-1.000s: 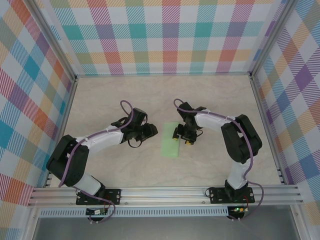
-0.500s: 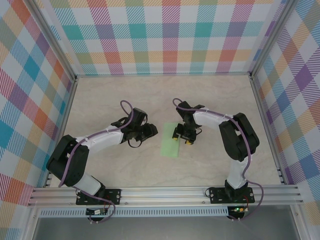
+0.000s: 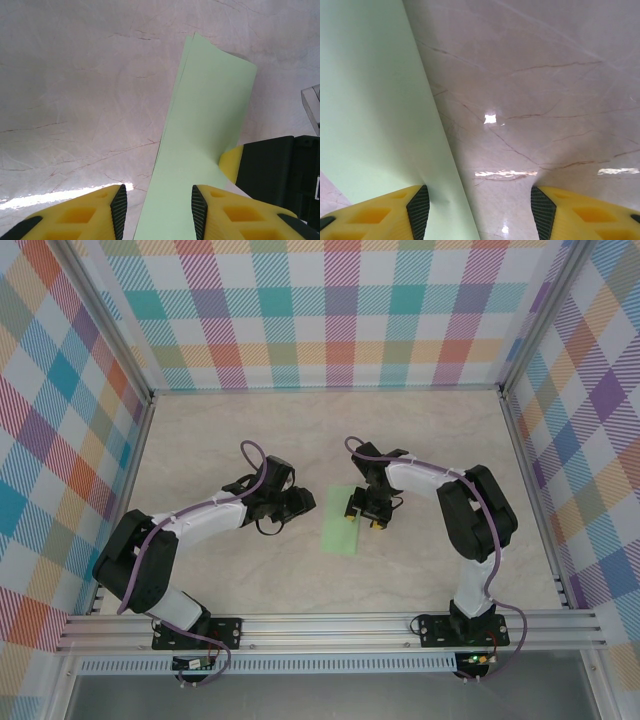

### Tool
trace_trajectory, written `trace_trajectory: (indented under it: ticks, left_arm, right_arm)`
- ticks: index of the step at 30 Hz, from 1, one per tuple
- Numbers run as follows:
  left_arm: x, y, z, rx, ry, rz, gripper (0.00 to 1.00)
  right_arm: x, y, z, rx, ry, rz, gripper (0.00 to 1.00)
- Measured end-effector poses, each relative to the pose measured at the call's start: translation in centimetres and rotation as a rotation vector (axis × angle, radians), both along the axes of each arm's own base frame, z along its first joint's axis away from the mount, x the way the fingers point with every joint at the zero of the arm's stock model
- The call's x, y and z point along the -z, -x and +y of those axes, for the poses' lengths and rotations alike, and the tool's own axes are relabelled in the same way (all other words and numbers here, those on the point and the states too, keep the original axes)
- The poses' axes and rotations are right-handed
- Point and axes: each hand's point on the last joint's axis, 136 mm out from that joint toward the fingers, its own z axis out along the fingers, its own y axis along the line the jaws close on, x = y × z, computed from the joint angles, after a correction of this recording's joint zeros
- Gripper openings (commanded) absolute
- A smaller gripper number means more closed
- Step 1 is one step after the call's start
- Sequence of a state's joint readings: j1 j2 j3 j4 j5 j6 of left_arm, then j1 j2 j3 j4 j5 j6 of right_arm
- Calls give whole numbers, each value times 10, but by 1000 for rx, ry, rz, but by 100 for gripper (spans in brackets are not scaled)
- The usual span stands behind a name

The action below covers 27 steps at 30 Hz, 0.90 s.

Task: Fold a paper plane with a square sheet of paper (pick it up from the middle)
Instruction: Fold the square sheet of paper in half at the center of the table.

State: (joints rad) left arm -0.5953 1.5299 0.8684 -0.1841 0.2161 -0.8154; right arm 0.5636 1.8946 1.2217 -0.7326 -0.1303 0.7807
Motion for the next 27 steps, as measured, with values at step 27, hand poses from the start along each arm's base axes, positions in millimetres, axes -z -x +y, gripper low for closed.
trace_trajectory:
  ticks: [27]
  left_arm:
    - [0, 1, -1, 7, 7, 4, 41]
  right_arm:
    - [0, 1, 0, -17, 2, 1, 60]
